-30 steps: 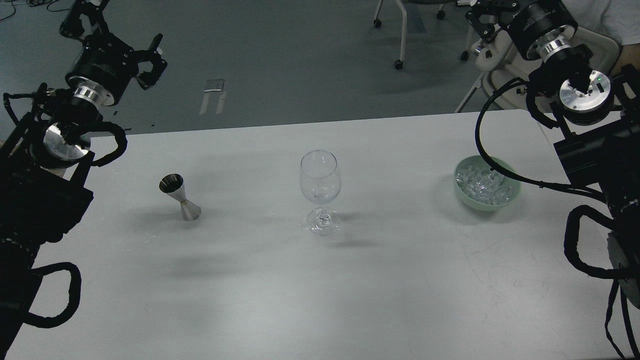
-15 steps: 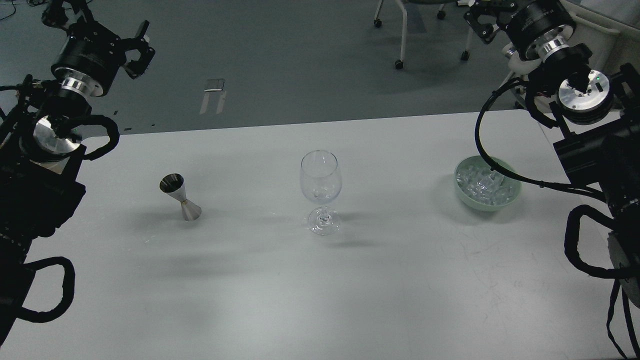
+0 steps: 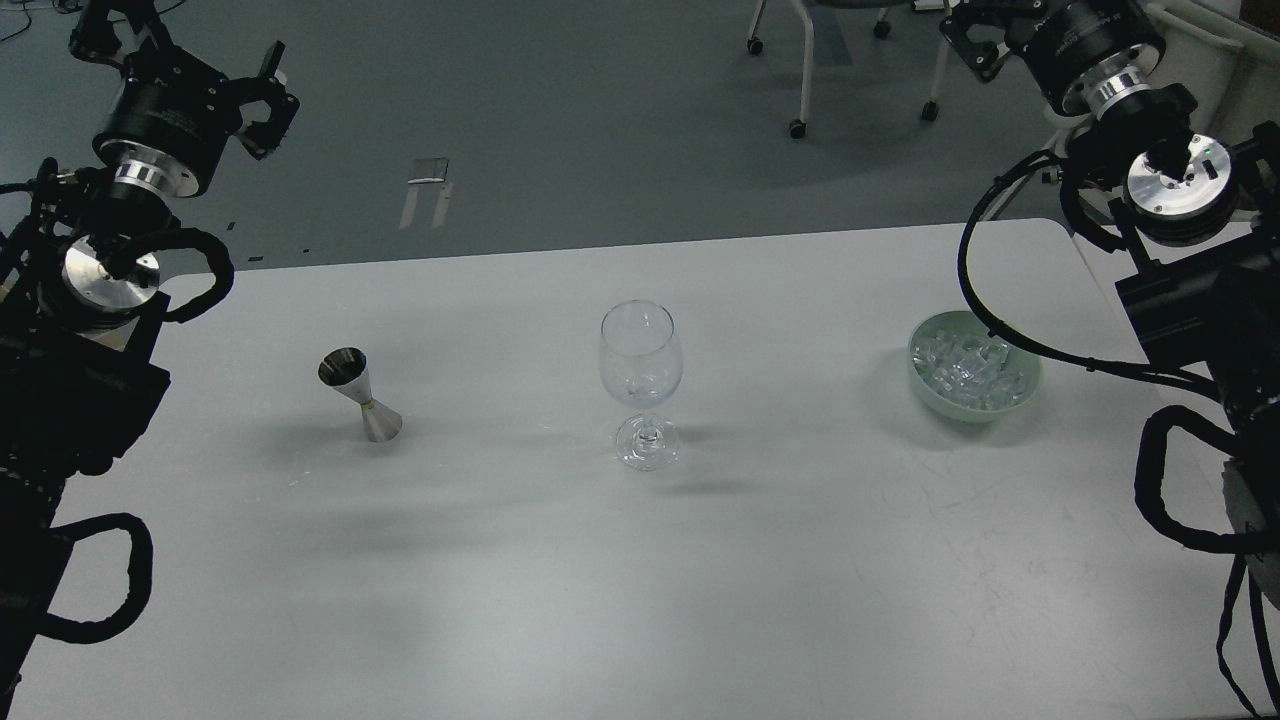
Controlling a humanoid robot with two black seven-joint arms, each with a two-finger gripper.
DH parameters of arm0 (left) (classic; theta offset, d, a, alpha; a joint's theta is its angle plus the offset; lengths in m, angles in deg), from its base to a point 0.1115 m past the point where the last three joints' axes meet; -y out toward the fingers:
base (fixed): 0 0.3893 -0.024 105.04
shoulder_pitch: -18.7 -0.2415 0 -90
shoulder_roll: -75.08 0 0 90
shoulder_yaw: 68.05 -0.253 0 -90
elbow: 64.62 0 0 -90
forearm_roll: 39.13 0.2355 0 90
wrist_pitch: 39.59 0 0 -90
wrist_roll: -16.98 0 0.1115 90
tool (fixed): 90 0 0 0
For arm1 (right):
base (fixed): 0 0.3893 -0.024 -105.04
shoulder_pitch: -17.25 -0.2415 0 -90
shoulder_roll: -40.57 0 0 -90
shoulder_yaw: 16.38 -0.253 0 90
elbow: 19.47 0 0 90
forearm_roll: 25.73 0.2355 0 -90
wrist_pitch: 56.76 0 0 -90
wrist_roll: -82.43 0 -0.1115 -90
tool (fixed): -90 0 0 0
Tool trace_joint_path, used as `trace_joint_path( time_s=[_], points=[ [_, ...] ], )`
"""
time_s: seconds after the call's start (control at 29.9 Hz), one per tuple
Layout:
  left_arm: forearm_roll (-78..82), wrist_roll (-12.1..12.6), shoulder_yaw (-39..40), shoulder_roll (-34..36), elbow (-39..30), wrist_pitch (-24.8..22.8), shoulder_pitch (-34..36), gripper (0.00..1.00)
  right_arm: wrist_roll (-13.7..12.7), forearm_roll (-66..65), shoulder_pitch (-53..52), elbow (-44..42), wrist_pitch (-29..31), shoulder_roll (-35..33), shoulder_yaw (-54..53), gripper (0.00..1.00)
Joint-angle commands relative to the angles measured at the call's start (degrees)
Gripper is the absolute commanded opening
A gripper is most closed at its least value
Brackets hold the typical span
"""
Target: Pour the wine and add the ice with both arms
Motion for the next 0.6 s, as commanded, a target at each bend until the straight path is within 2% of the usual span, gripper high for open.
trace_joint_path(
  time_s=[0.0, 0.13, 0.3, 0.33, 0.57],
  points=[
    [-0.13, 0.60, -0.11, -0.54, -0.06, 1.30, 0.23, 0.98, -0.48, 0.00, 0.07, -0.04, 0.18, 0.16, 0.00, 1.00],
    [-0.04, 0.86, -0.63, -0.99, -0.23, 2.97, 0.14, 0.98, -0.48, -0.17, 0.16, 0.05, 0.18, 0.07, 0.26, 1.00],
    [0.13, 0.86, -0.81, -1.51, -0.67, 2.89, -0.30, 0.98, -0.57, -0.17, 0.42, 0.40, 0.27, -0.02, 0.44, 1.00],
    [-0.04, -0.09, -0.72, -1.95, -0.85, 2.54, -0.39, 0.98, -0.57, -0.26, 0.51, 0.40, 0.27, -0.02, 0.53, 1.00],
    [-0.31, -2.74, 0.33, -2.39, -1.20, 2.54, -0.30, 0.98, -0.48, -0.26, 0.51, 0.31, 0.27, -0.81, 0.26, 1.00]
  ],
)
